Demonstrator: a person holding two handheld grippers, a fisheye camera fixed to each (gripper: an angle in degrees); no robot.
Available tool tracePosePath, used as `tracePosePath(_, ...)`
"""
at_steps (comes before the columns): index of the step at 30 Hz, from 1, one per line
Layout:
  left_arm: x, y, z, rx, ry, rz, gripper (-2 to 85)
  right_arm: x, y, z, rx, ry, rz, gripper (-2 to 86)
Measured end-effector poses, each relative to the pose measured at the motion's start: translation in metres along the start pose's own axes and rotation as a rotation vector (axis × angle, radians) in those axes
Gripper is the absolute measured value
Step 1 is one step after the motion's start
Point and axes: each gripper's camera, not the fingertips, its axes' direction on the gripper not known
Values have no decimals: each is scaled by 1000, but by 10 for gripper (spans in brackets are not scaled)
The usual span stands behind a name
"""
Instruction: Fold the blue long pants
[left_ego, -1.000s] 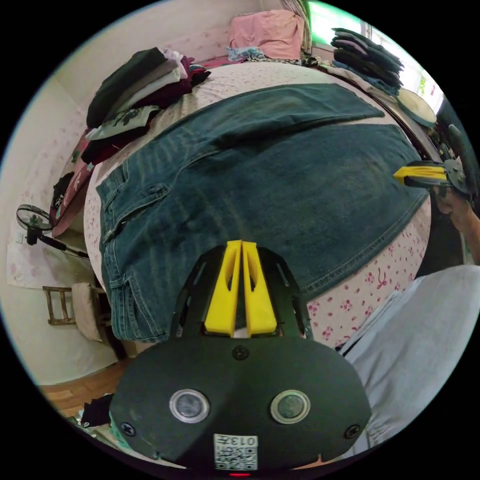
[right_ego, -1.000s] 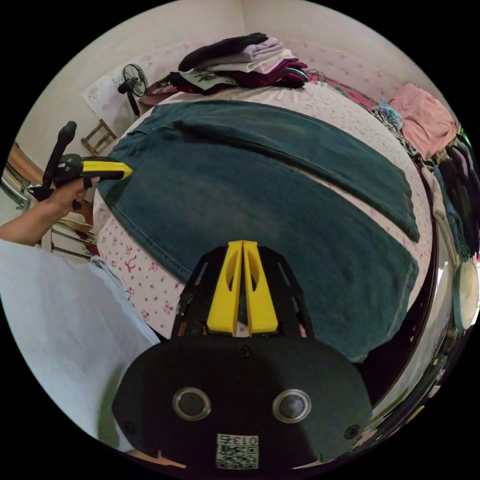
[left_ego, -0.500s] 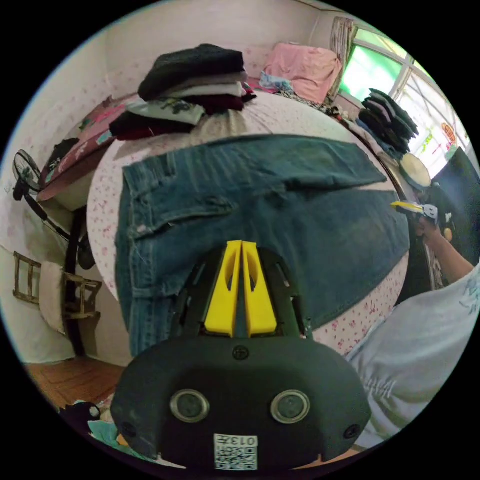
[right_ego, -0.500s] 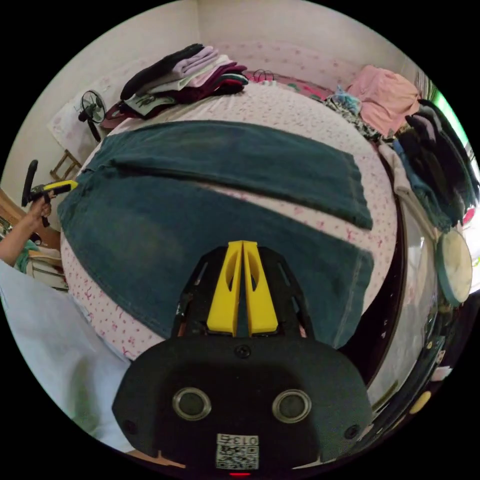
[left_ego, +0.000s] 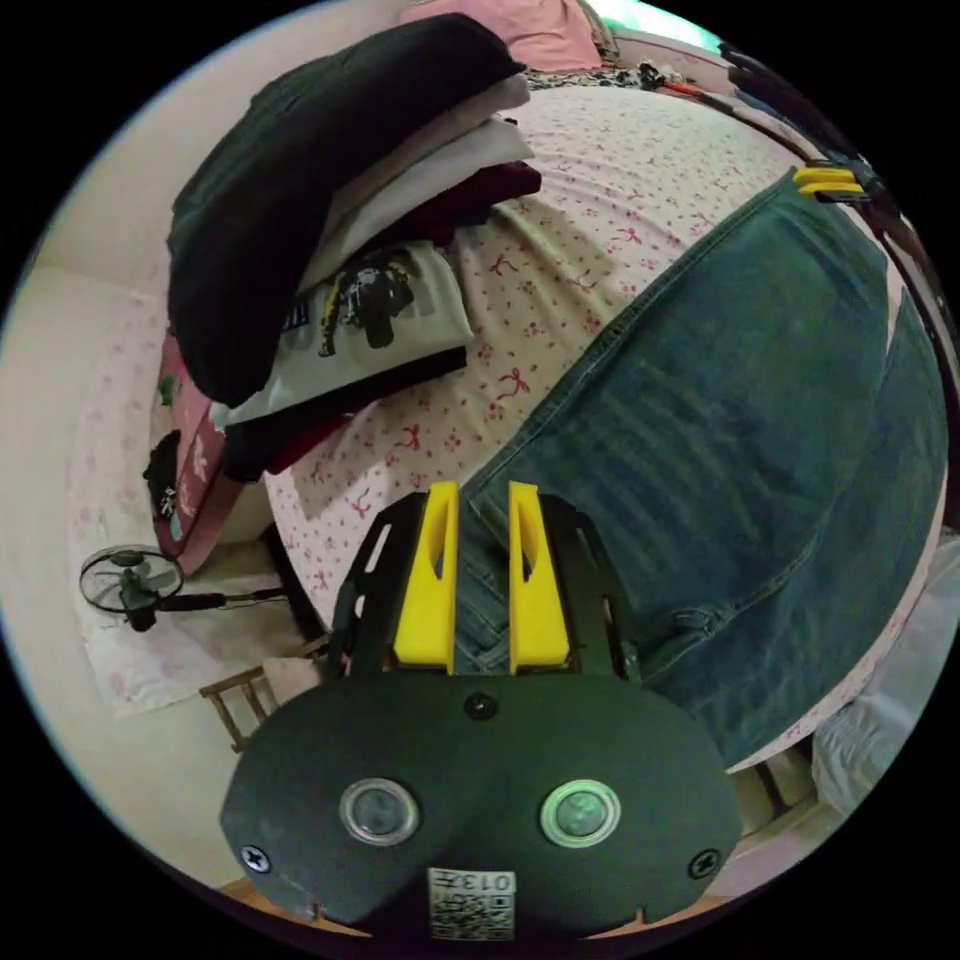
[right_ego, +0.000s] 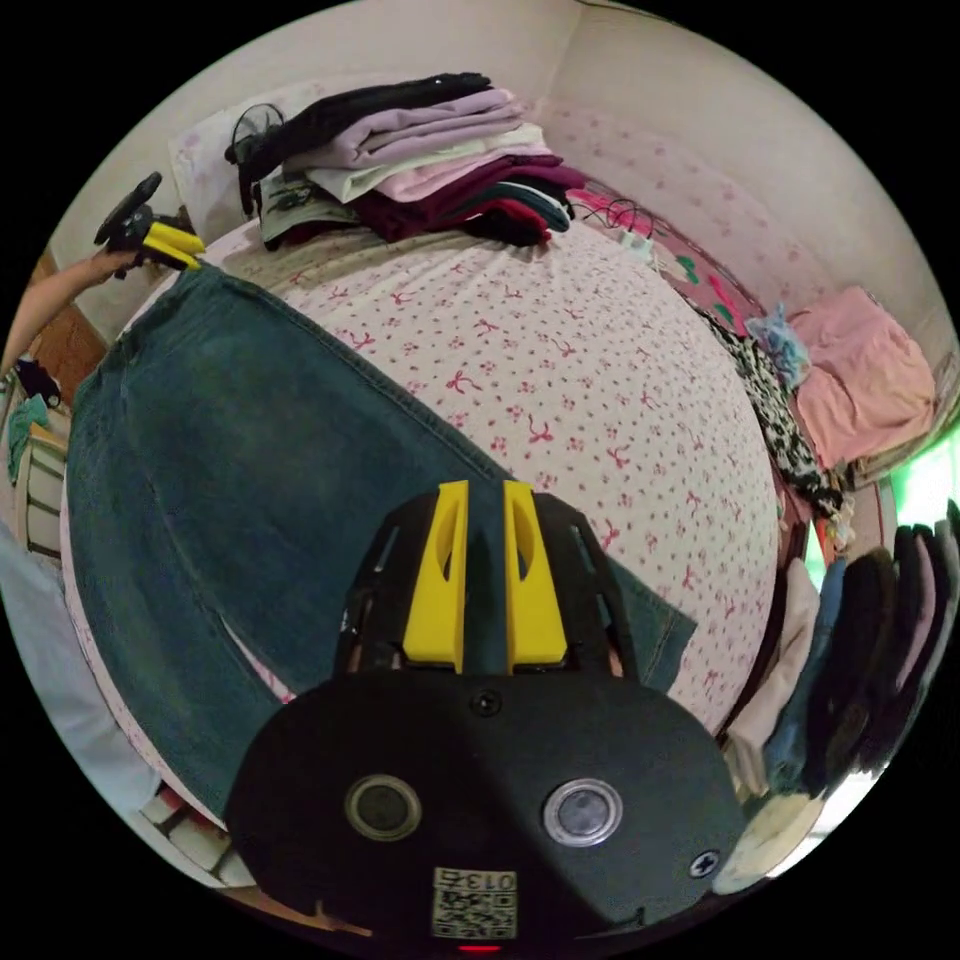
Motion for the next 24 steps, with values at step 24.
tracePosePath(24, -29, -103, 26, -266, 163, 284, 108, 4, -144, 89, -321, -120, -254, 28)
